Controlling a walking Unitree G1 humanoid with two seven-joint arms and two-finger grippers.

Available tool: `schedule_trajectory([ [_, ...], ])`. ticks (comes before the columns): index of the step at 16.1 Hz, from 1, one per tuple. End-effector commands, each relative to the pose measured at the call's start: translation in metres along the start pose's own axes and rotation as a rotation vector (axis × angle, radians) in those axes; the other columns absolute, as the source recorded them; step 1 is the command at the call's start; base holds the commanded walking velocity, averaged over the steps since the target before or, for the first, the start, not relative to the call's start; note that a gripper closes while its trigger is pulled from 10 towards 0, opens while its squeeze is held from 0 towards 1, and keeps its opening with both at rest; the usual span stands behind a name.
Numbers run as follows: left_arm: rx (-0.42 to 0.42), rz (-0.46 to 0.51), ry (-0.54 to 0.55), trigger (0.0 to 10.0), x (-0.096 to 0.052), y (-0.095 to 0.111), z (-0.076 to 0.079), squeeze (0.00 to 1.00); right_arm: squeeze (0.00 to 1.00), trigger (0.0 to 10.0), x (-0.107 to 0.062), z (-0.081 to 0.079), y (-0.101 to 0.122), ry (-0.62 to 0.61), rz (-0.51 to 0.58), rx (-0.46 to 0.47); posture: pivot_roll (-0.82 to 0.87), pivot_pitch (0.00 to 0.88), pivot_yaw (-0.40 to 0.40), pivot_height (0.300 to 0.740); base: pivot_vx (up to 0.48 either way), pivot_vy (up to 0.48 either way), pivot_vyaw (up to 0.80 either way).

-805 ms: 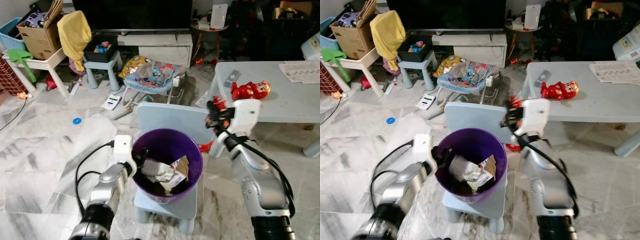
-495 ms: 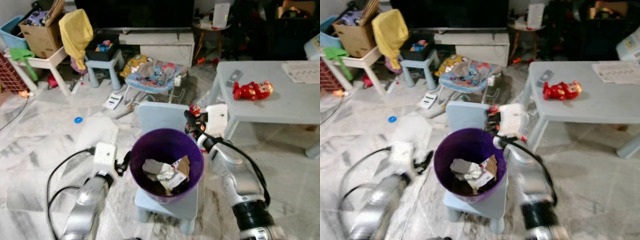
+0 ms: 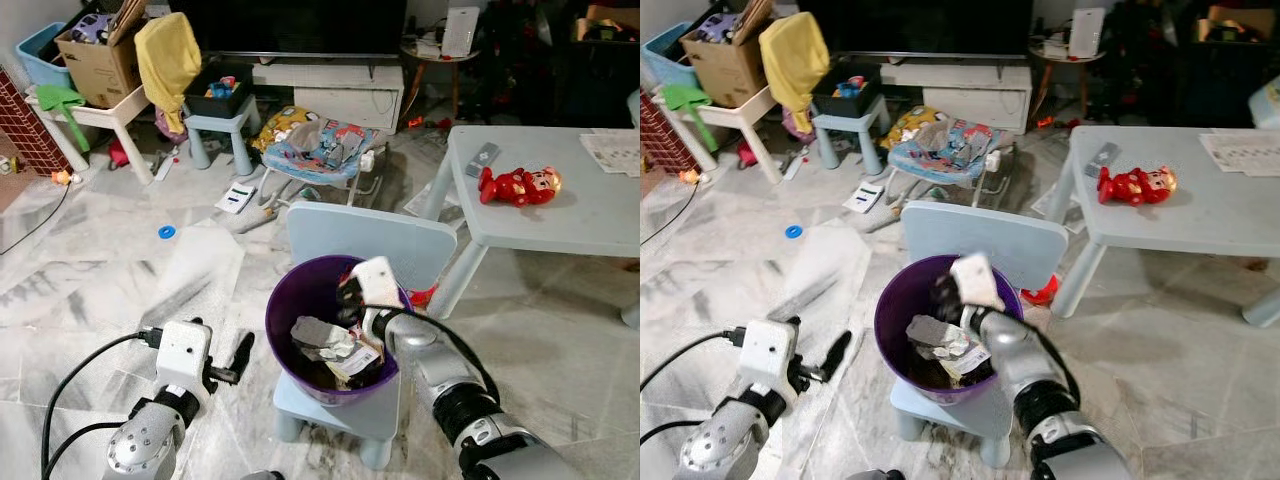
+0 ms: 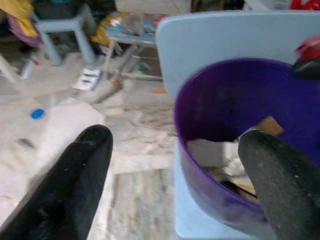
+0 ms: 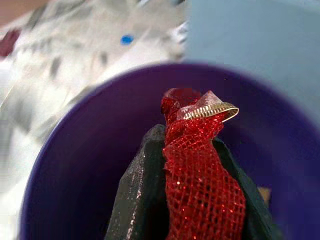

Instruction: Picking trash to rubbish bin

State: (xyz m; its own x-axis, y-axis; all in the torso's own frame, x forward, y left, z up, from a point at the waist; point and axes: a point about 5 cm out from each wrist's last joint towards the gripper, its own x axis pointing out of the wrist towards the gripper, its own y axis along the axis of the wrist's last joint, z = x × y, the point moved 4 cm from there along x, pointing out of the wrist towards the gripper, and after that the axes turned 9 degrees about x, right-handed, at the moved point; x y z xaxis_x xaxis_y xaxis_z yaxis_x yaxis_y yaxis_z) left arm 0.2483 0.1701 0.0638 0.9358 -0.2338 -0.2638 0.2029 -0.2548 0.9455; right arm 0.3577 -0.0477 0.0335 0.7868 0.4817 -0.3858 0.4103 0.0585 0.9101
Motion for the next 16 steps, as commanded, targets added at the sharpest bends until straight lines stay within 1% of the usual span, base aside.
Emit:
schedule_trajectory([
  [1, -0.03, -0.007, -0.034, 10.0, -0.001, -0.001, 0.004, 0.72, 0.0, 10.0, 0.002, -0.004, -0.003, 0.028, -0.02, -0.034, 0.16, 0.093, -0.009, 0.74, 0.0, 0.0, 0.0],
  [2, -0.057, -0.009, -0.06, 10.0, 0.002, -0.001, 0.009, 0.38, 0.0, 10.0, 0.002, -0.004, -0.004, 0.027, -0.015, -0.021, 0.15, 0.092, -0.008, 0.74, 0.0, 0.0, 0.0],
  [3, -0.081, -0.008, -0.089, 10.0, 0.005, 0.0, 0.013, 0.0, 0.76, 10.0, 0.002, -0.004, -0.004, 0.028, -0.015, -0.023, 0.15, 0.091, -0.008, 0.74, 0.0, 0.0, 0.0],
  [4, -0.1, -0.008, -0.155, 10.0, 0.011, 0.003, 0.023, 0.0, 1.0, 10.0, 0.003, -0.006, -0.006, 0.043, -0.022, -0.022, 0.14, 0.091, -0.008, 0.74, 0.0, 0.0, 0.0],
  [5, -0.096, -0.003, -0.179, 10.0, 0.013, 0.005, 0.026, 0.0, 1.0, 10.0, 0.003, -0.007, -0.007, 0.047, -0.024, -0.026, 0.14, 0.09, -0.008, 0.74, 0.0, 0.0, 0.0],
  [6, -0.116, 0.005, -0.199, 10.0, 0.015, 0.008, 0.028, 0.0, 1.0, 10.0, 0.003, -0.007, -0.008, 0.056, -0.027, -0.025, 0.14, 0.091, -0.008, 0.74, 0.0, 0.0, 0.0],
  [7, -0.108, 0.002, -0.213, 10.0, 0.015, 0.008, 0.03, 0.0, 1.0, 10.0, 0.003, -0.007, -0.008, 0.06, -0.028, -0.025, 0.13, 0.09, -0.008, 0.74, 0.0, 0.0, 0.0],
  [12, -0.117, -0.013, -0.23, 10.0, 0.016, 0.007, 0.032, 0.0, 1.0, 10.0, 0.003, -0.01, -0.008, 0.079, -0.015, -0.001, 0.14, 0.088, -0.009, 0.74, 0.0, 0.0, 0.0],
  [14, -0.128, -0.023, -0.234, 10.0, 0.016, 0.005, 0.033, 0.0, 1.0, 10.0, 0.004, -0.01, -0.003, 0.071, 0.02, 0.005, 0.13, 0.088, -0.01, 0.74, 0.0, 0.0, 0.0],
  [15, -0.125, -0.028, -0.234, 10.0, 0.016, 0.004, 0.033, 0.0, 1.0, 10.0, 0.005, -0.01, 0.004, 0.066, 0.05, 0.013, 0.13, 0.087, -0.009, 0.74, 0.0, 0.0, 0.0],
  [16, -0.126, -0.029, -0.234, 10.0, 0.016, 0.004, 0.033, 0.0, 1.0, 10.0, 0.005, -0.009, 0.006, 0.066, 0.056, 0.014, 0.13, 0.087, -0.009, 0.74, 0.0, 0.0, 0.0],
])
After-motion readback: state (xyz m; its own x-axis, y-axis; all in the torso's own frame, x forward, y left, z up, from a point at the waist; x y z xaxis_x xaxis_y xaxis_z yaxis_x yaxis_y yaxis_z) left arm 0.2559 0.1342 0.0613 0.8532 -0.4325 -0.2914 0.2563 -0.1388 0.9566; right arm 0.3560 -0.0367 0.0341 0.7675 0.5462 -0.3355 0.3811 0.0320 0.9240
